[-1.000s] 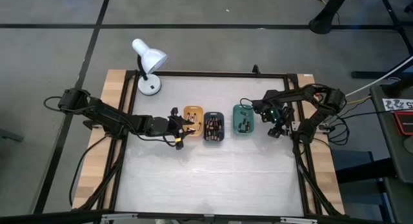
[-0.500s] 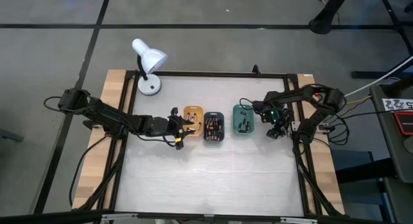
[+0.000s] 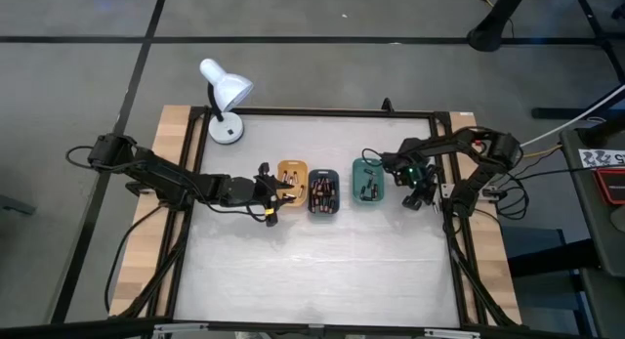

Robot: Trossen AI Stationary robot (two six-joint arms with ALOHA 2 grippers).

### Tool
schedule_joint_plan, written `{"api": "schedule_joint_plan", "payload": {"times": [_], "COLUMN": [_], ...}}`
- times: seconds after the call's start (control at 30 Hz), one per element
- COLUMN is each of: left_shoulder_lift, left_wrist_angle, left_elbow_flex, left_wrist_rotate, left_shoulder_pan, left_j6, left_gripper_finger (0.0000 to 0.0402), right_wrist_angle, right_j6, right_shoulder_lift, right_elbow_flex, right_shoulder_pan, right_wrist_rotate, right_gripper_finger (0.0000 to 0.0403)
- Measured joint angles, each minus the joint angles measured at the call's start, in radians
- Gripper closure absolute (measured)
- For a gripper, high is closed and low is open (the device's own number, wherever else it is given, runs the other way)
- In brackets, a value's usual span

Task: Sort batteries
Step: Put the black battery into the green bin

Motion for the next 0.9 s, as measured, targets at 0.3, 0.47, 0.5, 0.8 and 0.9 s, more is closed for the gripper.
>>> {"api": "schedule_joint_plan", "payload": {"times": [0.3,0.47,0.5,0.8,0.9], "left_shoulder_lift": [0.0,0.0,0.0,0.0,0.0], "left_wrist_angle": [0.0,-0.001,-0.001,-0.002,-0.002], "left_elbow_flex": [0.0,0.0,0.0,0.0,0.0], "left_wrist_rotate": [0.0,0.0,0.0,0.0,0.0], "left_shoulder_pan": [0.0,0.0,0.0,0.0,0.0], "left_j6": [0.0,0.0,0.0,0.003,0.005], "left_gripper_finger": [0.0245,0.0245,0.0245,0.0245,0.0245], "right_wrist_angle": [-0.066,-0.128,-0.138,-0.093,-0.004], "right_j6": [-0.006,-0.018,-0.019,-0.022,-0.022], "right_shoulder_lift": [-0.012,-0.056,-0.066,-0.093,-0.093], "right_elbow_flex": [0.124,0.235,0.259,0.466,0.491], "right_shoulder_pan": [0.001,0.001,0.001,0.043,0.081], "right_wrist_rotate": [0.075,0.108,0.111,0.093,0.014], "right_gripper_finger": [0.0379,0.0383,0.0382,0.0381,0.0381]}}
